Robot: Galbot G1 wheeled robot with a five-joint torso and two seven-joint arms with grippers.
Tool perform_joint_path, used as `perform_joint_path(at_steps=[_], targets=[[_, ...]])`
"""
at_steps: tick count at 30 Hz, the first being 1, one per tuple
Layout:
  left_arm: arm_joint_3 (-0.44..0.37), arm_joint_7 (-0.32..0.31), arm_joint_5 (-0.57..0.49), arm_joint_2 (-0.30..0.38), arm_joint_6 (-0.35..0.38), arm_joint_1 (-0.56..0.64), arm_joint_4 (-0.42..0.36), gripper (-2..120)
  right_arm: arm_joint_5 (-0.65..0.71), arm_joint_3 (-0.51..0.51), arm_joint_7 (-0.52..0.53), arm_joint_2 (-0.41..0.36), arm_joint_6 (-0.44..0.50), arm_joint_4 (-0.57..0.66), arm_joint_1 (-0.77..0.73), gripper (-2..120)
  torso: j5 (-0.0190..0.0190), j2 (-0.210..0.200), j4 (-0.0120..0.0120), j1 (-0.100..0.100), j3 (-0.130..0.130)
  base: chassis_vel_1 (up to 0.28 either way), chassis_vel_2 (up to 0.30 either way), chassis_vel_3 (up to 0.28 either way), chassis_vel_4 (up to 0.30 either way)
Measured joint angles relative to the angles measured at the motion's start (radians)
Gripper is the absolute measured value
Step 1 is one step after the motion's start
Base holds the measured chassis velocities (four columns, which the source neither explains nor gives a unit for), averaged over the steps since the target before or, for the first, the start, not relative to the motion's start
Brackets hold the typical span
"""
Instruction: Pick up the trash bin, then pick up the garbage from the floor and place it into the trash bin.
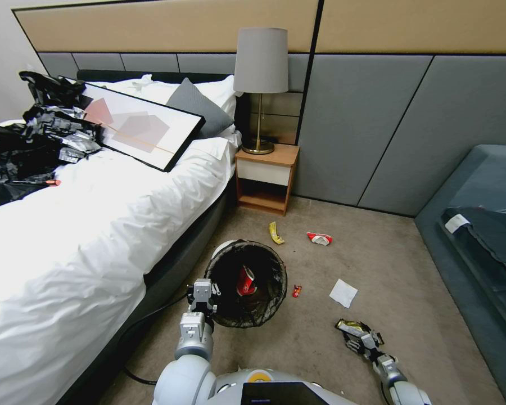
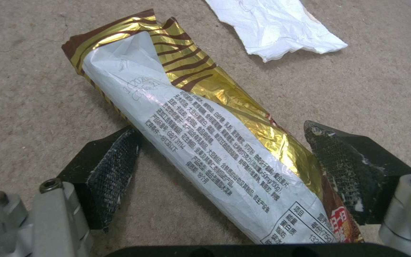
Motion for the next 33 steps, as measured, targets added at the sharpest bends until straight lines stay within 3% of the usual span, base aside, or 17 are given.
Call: perform_joint_path(at_steps=[11,19,22,25,27,29,31,33], targets=[[0.003,0.0,0.002,0.0,0.0,0.0,0.002,0,0.034,0.0,0.015,0.012,0.0,0.072,-0.033,82,0.0015,0.0,0.0003,0.0,0.0,0.0,0.0,0.0,0.0],[0.006,0.0,0.002,0.002,-0.001,-0.002,0.004,0,0.056,0.007,0.025,0.038,0.002,0.181,-0.066,59,-0.0002,0.0,-0.0002,0.0,0.0,0.0,0.0,0.0,0.0],[0.006,0.0,0.002,0.004,-0.001,-0.002,0.004,0,0.061,0.006,0.025,0.044,0.006,0.2,-0.069,41,0.0,0.0,-0.0001,0.0,0.0,0.0,0.0,0.0,0.0],[0.005,0.0,0.002,0.004,-0.001,-0.002,0.004,0,0.068,0.006,0.026,0.045,0.007,0.21,-0.073,36,-0.0004,-0.001,-0.0002,0.0,0.0,0.0,0.0,0.0,0.0],[0.006,-0.001,0.002,0.004,-0.002,-0.003,0.005,0,0.086,0.005,0.03,0.047,0.008,0.246,-0.083,23,-0.0004,0.0,-0.0003,0.0,0.0,0.0,0.0,0.0,0.0],[0.007,-0.001,0.002,0.004,-0.002,-0.004,0.005,0,0.088,0.005,0.03,0.047,0.008,0.251,-0.084,22,-0.0006,0.0,-0.0002,0.0,0.0,0.0,0.0,0.0,0.0],[0.012,-0.001,0.002,0.003,-0.002,-0.005,0.006,0,0.095,0.006,0.031,0.05,0.008,0.261,-0.085,8,-0.0005,0.0,-0.0002,0.0,0.0,0.0,0.0,0.0,0.0],[0.012,-0.001,0.002,0.003,-0.002,-0.005,0.006,0,0.095,0.006,0.033,0.051,0.008,0.259,-0.083,3,-0.0005,0.0,-0.0002,0.0,0.0,0.0,0.0,0.0,0.0]])
